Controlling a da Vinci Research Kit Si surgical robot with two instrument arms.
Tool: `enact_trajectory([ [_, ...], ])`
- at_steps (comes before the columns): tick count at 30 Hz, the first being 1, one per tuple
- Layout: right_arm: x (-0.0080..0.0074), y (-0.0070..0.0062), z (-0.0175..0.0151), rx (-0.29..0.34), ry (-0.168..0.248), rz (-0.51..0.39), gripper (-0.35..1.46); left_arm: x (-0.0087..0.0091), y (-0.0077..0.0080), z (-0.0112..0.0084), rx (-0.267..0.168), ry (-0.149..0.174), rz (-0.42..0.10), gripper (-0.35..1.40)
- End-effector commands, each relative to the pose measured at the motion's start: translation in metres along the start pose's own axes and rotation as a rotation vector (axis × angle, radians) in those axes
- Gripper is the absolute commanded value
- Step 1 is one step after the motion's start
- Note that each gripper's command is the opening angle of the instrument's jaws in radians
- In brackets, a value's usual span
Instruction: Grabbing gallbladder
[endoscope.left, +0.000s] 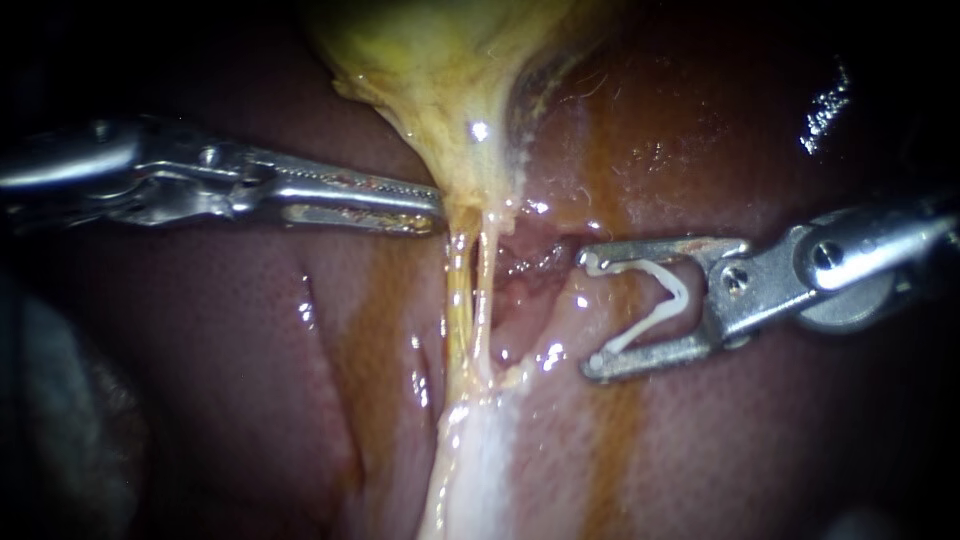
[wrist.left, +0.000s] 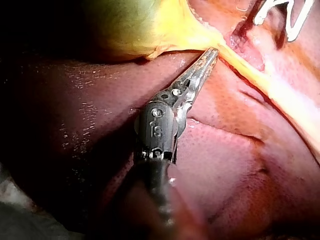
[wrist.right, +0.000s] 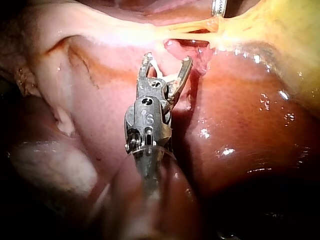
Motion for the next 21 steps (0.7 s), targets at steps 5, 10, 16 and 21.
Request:
enact_trajectory([
  [5, 0.0000, 0.0000, -0.0001, 0.000, 0.000, 0.000, 0.50, 0.0017, 0.0010, -0.0021, -0.012, -0.023, -0.025, -0.35],
  [10, 0.0000, 0.0000, -0.0001, 0.000, 0.000, 0.000, 0.50, 0.0041, 0.0009, -0.0043, -0.014, -0.024, -0.040, -0.35],
  [16, 0.0000, 0.0000, -0.0001, 0.000, 0.000, 0.000, 0.50, 0.0051, 0.0007, -0.0058, -0.002, -0.021, -0.048, -0.35],
  [21, -0.0001, 0.0000, -0.0001, 0.000, 0.000, 0.000, 0.50, 0.0053, 0.0007, -0.0060, -0.001, -0.021, -0.050, -0.35],
])
